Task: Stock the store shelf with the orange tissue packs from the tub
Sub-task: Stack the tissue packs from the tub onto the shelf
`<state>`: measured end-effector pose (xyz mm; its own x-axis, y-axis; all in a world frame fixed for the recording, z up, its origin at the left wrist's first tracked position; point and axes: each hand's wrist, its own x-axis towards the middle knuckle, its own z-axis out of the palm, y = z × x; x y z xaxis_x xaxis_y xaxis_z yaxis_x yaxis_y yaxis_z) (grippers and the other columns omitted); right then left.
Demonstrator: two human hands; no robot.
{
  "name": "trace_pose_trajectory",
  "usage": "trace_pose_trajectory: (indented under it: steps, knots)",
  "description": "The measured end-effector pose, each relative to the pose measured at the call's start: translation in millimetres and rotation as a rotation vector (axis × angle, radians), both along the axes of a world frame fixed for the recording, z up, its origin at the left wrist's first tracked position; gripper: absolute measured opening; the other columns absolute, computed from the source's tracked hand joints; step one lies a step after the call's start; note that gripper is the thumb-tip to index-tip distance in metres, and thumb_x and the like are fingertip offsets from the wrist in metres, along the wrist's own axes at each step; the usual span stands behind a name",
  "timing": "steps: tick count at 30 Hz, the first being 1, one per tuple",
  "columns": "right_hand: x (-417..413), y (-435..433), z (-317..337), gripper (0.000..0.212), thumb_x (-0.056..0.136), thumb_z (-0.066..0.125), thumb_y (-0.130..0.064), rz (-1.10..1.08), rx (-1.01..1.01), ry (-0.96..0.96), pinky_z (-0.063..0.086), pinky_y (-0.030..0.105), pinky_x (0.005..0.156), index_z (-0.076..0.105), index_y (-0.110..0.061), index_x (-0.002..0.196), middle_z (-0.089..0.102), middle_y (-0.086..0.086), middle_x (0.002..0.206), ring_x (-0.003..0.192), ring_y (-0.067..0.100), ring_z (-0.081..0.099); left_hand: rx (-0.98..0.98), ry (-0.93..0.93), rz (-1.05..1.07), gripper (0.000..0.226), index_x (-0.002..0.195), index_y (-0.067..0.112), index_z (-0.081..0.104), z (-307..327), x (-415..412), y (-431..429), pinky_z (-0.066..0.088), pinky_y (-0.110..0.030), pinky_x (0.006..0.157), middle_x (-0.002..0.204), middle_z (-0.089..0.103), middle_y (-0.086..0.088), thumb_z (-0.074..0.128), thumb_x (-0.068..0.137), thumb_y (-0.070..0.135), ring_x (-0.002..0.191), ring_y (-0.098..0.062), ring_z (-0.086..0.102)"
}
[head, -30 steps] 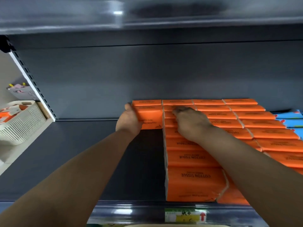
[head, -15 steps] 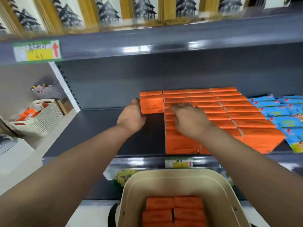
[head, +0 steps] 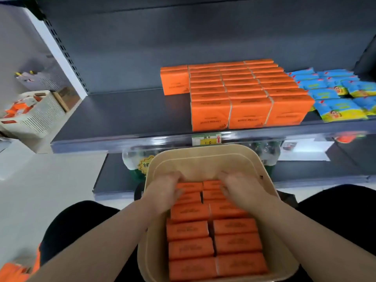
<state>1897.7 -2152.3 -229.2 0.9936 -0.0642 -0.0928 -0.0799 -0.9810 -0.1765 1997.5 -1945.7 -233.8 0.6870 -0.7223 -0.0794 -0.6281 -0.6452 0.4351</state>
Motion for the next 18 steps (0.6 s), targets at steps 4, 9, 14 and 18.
trace_pose_trajectory:
  steps: [4, 9, 14, 18]
  knots:
    - [-14.4, -1.0, -24.0, 0.038, 0.093, 0.051, -0.029, -0.031, 0.064, 0.106, 0.045, 0.032, 0.09, 0.049, -0.028, 0.131, 0.052, -0.001, 0.13, 0.116, 0.022, 0.051, 0.117, -0.162, -0.074, 0.035, 0.128, 0.023, 0.047, -6.9, -17.5, -16.9, 0.048, -0.033, 0.087, 0.119, 0.058, 0.002, 0.05, 0.095, 0.031, 0.106, -0.019, 0.057]
    - [-16.6, -4.8, -36.4, 0.052, 0.087, 0.062, -0.04, -0.04, 0.136, 0.218, 0.042, 0.032, 0.096, 0.047, -0.028, 0.135, 0.05, -0.002, 0.134, 0.121, 0.02, 0.047, 0.187, -0.009, -0.021, 0.033, 0.121, 0.021, 0.052, -32.4, -19.6, -15.8, 0.046, -0.032, 0.088, 0.119, 0.06, -0.001, 0.053, 0.093, 0.038, 0.109, -0.02, 0.056]
    - [-16.0, -10.1, -43.7, 0.054, 0.087, 0.062, -0.04, -0.073, 0.134, 0.281, 0.042, 0.032, 0.096, 0.044, -0.027, 0.137, 0.049, -0.001, 0.134, 0.121, 0.02, 0.049, 0.239, 0.071, -0.007, 0.033, 0.119, 0.022, 0.054, -39.1, -13.6, -15.3, 0.044, -0.03, 0.089, 0.12, 0.06, 0.0, 0.055, 0.092, 0.041, 0.108, -0.018, 0.056]
    - [-14.0, -7.2, -49.2, 0.04, 0.094, 0.051, -0.037, -0.107, 0.119, 0.247, 0.044, 0.033, 0.089, 0.048, -0.024, 0.132, 0.054, 0.001, 0.129, 0.115, 0.022, 0.052, 0.287, 0.133, -0.019, 0.037, 0.119, 0.021, 0.054, -40.3, -14.7, -14.6, 0.046, -0.032, 0.092, 0.121, 0.059, 0.0, 0.057, 0.09, 0.043, 0.11, -0.018, 0.056]
